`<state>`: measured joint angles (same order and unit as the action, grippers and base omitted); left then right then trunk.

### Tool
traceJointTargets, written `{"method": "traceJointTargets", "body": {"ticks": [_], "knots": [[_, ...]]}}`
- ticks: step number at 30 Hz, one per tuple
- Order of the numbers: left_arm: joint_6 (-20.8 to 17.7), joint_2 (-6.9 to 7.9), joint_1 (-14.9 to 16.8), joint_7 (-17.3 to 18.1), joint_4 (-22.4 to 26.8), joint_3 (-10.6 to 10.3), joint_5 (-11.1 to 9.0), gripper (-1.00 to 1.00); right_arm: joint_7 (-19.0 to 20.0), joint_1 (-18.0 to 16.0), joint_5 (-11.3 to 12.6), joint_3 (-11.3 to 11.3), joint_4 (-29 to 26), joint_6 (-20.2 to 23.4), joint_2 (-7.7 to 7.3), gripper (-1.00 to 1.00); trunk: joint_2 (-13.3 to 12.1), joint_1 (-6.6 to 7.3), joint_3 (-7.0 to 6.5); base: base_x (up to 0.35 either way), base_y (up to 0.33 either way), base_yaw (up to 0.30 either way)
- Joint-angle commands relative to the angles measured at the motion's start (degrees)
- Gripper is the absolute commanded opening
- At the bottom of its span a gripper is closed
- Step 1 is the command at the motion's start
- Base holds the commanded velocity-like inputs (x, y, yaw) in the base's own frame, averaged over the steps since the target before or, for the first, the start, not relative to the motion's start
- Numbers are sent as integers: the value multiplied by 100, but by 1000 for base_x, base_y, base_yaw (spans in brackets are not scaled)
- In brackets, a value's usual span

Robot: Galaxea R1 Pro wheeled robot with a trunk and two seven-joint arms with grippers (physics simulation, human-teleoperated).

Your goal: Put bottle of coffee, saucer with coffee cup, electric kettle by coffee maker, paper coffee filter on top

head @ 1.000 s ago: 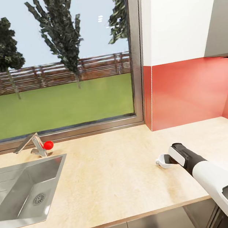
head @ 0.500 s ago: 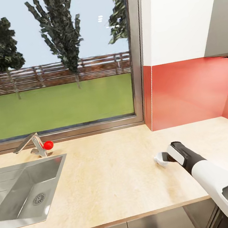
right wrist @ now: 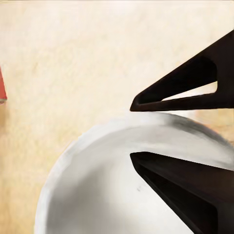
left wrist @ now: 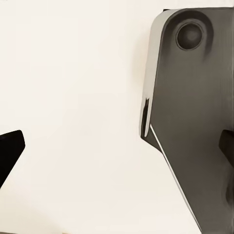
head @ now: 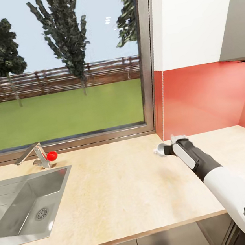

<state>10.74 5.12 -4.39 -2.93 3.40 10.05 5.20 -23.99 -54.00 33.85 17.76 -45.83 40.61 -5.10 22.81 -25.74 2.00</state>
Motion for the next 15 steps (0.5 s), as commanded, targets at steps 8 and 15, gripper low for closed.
{"method": "traceJointTargets", "body": {"ticks": [8, 15], "knots": [[33, -10, 2, -21, 19, 72, 40, 100, -70, -6, 85, 561, -645, 69, 199, -100, 11, -4, 12, -5, 0, 0], [39, -21, 6, -23, 20, 123, 17, 100, -75, -6, 87, 617, -937, 544, 383, -100, 11, -4, 12, -235, 0, 0]]}}
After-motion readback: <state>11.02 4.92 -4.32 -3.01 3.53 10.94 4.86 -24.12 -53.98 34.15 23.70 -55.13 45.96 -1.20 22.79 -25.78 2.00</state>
